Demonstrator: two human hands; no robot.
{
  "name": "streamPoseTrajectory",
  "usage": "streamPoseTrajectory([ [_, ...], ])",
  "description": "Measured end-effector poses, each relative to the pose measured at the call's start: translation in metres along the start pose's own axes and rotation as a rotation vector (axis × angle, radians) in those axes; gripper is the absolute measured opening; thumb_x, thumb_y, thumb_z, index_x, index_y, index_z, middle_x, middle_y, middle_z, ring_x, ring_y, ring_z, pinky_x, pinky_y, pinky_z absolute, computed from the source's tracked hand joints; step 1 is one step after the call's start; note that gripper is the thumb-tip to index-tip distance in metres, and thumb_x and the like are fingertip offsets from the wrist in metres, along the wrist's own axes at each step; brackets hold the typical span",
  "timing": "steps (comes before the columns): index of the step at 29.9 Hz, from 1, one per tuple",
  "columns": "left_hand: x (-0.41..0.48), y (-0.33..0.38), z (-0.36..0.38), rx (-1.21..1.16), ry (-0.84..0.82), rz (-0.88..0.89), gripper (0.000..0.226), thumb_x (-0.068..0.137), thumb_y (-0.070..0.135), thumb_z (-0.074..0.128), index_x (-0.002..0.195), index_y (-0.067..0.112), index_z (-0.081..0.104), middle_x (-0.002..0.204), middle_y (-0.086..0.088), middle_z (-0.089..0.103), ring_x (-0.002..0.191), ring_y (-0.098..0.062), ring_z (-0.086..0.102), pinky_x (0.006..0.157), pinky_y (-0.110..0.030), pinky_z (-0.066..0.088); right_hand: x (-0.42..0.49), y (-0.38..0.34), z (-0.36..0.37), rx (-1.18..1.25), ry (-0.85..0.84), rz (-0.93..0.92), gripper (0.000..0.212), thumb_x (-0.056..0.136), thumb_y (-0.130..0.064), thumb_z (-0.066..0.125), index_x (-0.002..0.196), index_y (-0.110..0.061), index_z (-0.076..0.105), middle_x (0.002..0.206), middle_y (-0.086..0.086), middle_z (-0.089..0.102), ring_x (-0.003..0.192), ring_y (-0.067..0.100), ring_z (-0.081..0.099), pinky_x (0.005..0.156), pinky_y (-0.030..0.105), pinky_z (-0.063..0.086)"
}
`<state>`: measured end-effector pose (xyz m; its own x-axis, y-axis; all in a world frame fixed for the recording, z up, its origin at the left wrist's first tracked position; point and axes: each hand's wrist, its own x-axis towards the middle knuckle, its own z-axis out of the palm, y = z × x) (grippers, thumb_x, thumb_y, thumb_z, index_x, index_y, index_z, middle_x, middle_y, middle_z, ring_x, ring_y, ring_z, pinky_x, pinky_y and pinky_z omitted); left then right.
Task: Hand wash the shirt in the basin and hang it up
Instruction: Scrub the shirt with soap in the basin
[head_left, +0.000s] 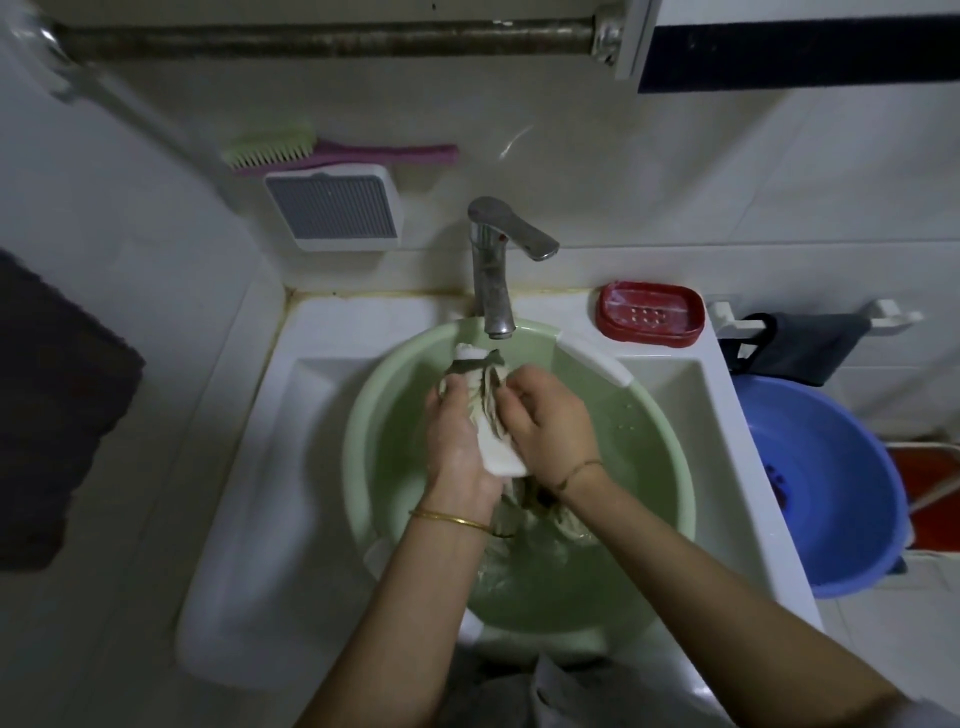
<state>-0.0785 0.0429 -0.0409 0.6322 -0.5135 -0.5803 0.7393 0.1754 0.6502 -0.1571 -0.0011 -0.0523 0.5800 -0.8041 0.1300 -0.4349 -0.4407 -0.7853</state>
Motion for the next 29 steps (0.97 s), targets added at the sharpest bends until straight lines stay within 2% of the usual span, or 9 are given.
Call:
streamPoseTrajectory([
  [3,0.010,0.003,-0.006,0.012,-0.008,0.044,0.036,0.099,0.028,0.044,0.125,0.004,0.052,0.116,-0.024,0.062,0.100,-0.037,0.063,0.089,-0.050,0.052,-0.033,-0.011,-0.005,0.014,-0.037,-0.121,0.032,0.085,-0.039,0.044,0.076,-0.010,0.056,0.073,0.006,0.056,0.069,0.022,0.050,0.060,0.035,0.034],
  [7,-0.003,0.002,0.001,0.073,-0.058,-0.042,0.029,0.099,0.027,0.042,0.109,0.006,0.060,0.092,-0.017,0.064,0.078,-0.026,0.065,0.073,-0.033,0.057,-0.008,-0.025,-0.001,-0.050,-0.017,-0.159,0.033,0.089,-0.039,0.042,0.085,-0.011,0.060,0.082,0.008,0.060,0.074,0.024,0.055,0.061,0.033,0.040],
  [10,-0.003,0.010,0.000,0.014,-0.042,-0.018,0.032,0.100,0.028,0.040,0.118,0.006,0.055,0.101,-0.020,0.064,0.084,-0.031,0.063,0.083,-0.044,0.052,0.008,-0.008,-0.003,-0.063,-0.024,-0.051,0.022,0.095,-0.028,0.048,0.089,-0.009,0.057,0.087,0.009,0.059,0.081,0.029,0.056,0.067,0.038,0.044],
  [13,0.009,0.018,-0.004,-0.009,-0.035,0.040,0.045,0.097,0.033,0.045,0.126,0.001,0.052,0.120,-0.029,0.059,0.097,-0.038,0.062,0.087,-0.051,0.051,-0.017,-0.002,-0.004,-0.061,-0.014,-0.077,0.029,0.090,-0.036,0.043,0.080,-0.010,0.054,0.078,0.007,0.057,0.074,0.028,0.054,0.060,0.035,0.038],
  [17,0.000,0.009,0.000,0.080,-0.053,0.037,0.045,0.098,0.034,0.045,0.127,-0.001,0.050,0.112,-0.024,0.063,0.095,-0.033,0.064,0.082,-0.039,0.056,-0.018,-0.023,0.001,-0.058,0.044,-0.165,0.034,0.087,-0.042,0.037,0.078,-0.013,0.053,0.076,0.007,0.057,0.069,0.018,0.048,0.056,0.030,0.027],
  [20,-0.007,0.005,0.003,0.076,-0.066,0.033,0.040,0.099,0.028,0.043,0.126,-0.001,0.049,0.103,-0.021,0.062,0.090,-0.031,0.063,0.086,-0.043,0.053,0.006,-0.020,-0.001,-0.131,0.023,-0.092,0.028,0.095,-0.036,0.044,0.090,-0.012,0.057,0.087,0.007,0.059,0.078,0.026,0.055,0.062,0.036,0.041],
  [23,0.001,0.014,0.001,0.062,-0.024,0.105,0.036,0.098,0.024,0.045,0.123,-0.001,0.052,0.103,-0.023,0.064,0.085,-0.032,0.064,0.079,-0.043,0.055,-0.005,-0.007,-0.004,-0.156,0.016,-0.099,0.027,0.094,-0.035,0.044,0.089,-0.012,0.058,0.087,0.009,0.060,0.079,0.031,0.057,0.063,0.036,0.041],
  [26,0.007,0.017,-0.001,0.099,-0.021,0.106,0.046,0.093,0.033,0.052,0.122,-0.002,0.055,0.118,-0.028,0.061,0.105,-0.040,0.062,0.093,-0.053,0.049,-0.027,-0.020,0.000,-0.127,0.003,-0.257,0.034,0.089,-0.038,0.038,0.080,-0.012,0.057,0.077,0.008,0.059,0.069,0.028,0.056,0.057,0.034,0.035],
  [29,-0.002,0.013,0.000,0.147,-0.083,0.018,0.051,0.094,0.038,0.050,0.126,-0.002,0.053,0.121,-0.025,0.060,0.109,-0.036,0.060,0.099,-0.046,0.047,-0.010,-0.028,0.001,-0.115,0.053,-0.281,0.037,0.089,-0.038,0.036,0.084,-0.010,0.060,0.079,0.010,0.061,0.068,0.030,0.058,0.054,0.033,0.043],
])
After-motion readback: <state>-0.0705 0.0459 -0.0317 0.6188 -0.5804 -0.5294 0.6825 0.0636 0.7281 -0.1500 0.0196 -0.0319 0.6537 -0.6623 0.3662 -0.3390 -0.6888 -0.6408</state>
